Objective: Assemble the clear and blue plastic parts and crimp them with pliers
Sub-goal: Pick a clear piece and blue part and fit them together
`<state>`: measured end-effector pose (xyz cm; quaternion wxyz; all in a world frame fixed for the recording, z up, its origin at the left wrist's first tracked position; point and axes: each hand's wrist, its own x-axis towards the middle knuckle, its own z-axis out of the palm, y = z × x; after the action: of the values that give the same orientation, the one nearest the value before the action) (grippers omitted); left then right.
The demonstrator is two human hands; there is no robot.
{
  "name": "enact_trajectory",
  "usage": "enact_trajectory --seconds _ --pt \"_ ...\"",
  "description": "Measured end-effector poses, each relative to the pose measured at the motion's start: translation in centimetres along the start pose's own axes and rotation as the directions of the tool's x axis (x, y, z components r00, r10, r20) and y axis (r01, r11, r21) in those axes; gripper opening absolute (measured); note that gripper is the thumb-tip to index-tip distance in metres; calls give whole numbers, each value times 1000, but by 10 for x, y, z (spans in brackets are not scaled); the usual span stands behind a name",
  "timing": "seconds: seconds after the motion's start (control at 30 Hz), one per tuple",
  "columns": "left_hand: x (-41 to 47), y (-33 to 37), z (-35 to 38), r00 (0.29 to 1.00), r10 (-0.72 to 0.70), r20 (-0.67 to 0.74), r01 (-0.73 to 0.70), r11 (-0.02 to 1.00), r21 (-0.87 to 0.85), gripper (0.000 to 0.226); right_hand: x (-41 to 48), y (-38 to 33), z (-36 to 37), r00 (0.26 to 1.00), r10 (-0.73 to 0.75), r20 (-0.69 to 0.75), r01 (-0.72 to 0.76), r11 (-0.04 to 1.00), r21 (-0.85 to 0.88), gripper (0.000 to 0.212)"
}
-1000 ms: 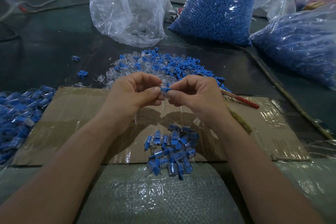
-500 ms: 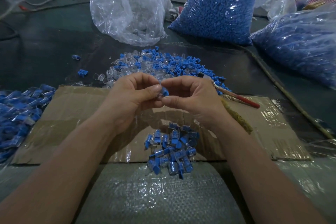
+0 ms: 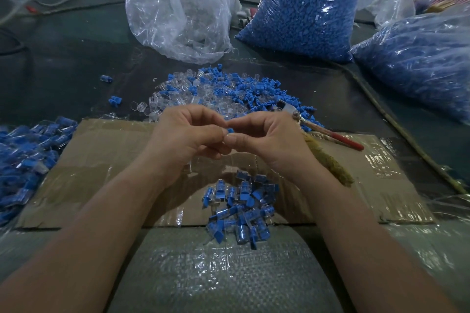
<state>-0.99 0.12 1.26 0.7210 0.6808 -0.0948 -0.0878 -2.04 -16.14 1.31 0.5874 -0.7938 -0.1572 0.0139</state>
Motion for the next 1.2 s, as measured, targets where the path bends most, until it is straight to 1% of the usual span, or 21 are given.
enact_trajectory --seconds 0.07,0.13,0.17,0.37,0.47,0.53,0.7,0.87,1.0,1.13,1.2 --pt "1 -1 -1 1000 -19 -15 19 999 -30 11 0 0 2 998 -62 -19 62 998 -1 30" --pt "2 -1 -2 999 -41 -13 41 998 -44 10 0 1 4 990 -136 -43 137 990 19 29" --pt "3 -1 -2 999 -51 -8 50 998 -45 10 0 2 5 984 -167 -61 167 986 1 28" --pt "3 -1 -2 996 -87 11 88 993 -73 7 1 6 6 950 -293 -108 270 945 -184 29" --pt "3 -1 -1 995 -102 19 104 989 -101 14 1 7 5 926 -359 -117 318 909 -267 27" --pt "3 0 0 993 -111 31 114 983 -143 18 1 7 4 914 -386 -123 338 894 -294 26" --pt "3 2 1 992 -114 50 122 972 -198 19 1 5 2 891 -435 -133 369 862 -347 23" --pt "2 2 1 991 -132 34 135 977 -166 18 1 6 2 880 -464 -100 385 821 -422 22" --pt "2 1 1 990 -137 18 138 975 -173 19 1 6 2 874 -479 -83 395 800 -451 22" --pt "2 0 1 993 -115 13 115 981 -158 19 -1 2 2 893 -446 -63 370 807 -461 23" --pt "2 -1 1 995 -104 0 102 979 -175 19 -2 0 2 919 -390 -66 309 813 -494 29"
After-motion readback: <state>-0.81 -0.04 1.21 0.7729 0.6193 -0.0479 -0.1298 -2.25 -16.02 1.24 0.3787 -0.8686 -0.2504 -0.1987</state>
